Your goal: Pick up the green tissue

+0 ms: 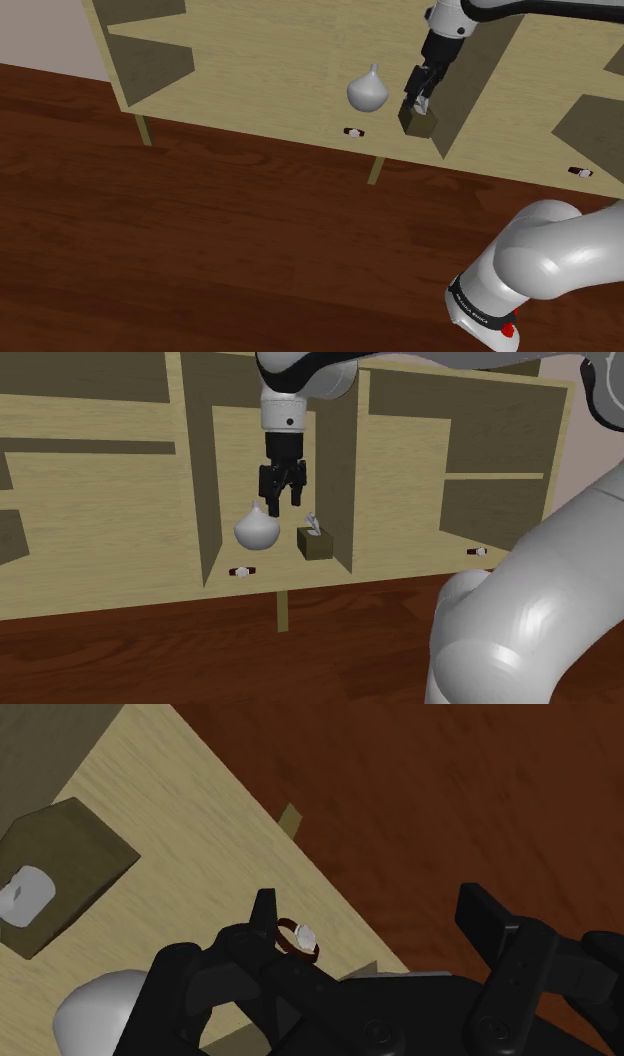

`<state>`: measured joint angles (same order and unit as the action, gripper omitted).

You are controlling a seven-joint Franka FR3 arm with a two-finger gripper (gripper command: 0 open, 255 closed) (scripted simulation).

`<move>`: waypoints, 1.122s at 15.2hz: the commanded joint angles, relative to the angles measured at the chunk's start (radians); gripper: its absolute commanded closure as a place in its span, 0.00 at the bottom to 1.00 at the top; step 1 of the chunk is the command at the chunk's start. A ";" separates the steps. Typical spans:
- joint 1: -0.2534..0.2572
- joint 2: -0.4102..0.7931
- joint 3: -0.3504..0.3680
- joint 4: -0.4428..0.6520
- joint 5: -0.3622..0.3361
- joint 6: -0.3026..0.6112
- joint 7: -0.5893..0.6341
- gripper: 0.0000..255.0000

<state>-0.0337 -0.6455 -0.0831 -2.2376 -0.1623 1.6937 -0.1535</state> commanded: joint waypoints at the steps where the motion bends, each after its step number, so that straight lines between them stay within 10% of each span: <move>1: -0.012 0.044 -0.030 0.023 -0.030 0.016 -0.042 0.00; 17: -0.092 0.498 -0.236 0.326 -0.155 0.166 -0.346 0.00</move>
<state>-0.1191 -0.1804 -0.3051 -1.9372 -0.3148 1.8492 -0.4754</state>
